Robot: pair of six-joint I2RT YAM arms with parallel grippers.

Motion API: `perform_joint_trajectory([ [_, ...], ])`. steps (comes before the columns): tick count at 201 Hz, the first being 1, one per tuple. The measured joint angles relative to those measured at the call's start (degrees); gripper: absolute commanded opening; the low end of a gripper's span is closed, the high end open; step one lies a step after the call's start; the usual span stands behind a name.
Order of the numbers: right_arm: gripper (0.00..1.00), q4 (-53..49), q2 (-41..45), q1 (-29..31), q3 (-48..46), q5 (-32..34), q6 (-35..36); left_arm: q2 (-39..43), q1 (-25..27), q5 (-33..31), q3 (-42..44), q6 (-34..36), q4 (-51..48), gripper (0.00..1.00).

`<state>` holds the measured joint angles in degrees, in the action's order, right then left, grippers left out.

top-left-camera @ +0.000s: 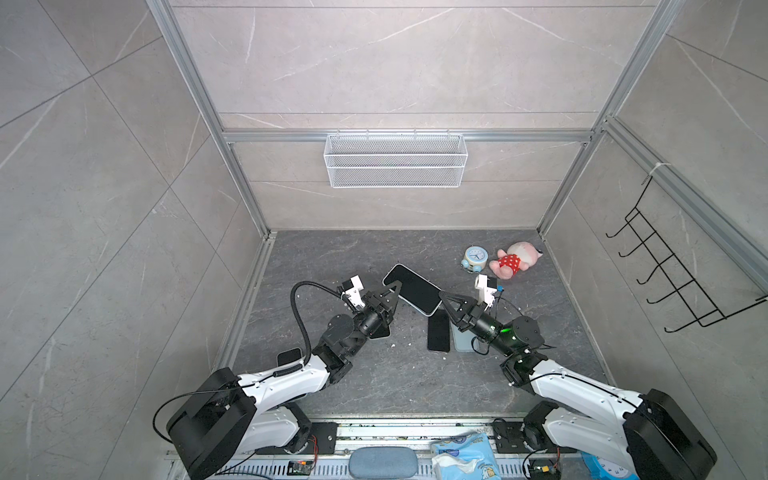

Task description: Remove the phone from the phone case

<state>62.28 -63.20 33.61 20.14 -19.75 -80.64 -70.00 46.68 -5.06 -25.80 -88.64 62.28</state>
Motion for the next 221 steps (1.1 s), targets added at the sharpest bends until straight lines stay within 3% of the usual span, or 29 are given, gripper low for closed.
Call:
perform_joint_trajectory([
  [68, 0.08, 11.5, -7.5, -0.2, 1.1, 0.5, -5.9, -1.3, 0.1, -2.4, 0.2, 1.5, 4.5, 0.0],
  [221, 0.15, 11.4, -8.3, -1.2, 8.3, 4.9, -10.5, -13.5, 1.4, -7.1, -5.4, -0.9, 21.4, 0.0],
])
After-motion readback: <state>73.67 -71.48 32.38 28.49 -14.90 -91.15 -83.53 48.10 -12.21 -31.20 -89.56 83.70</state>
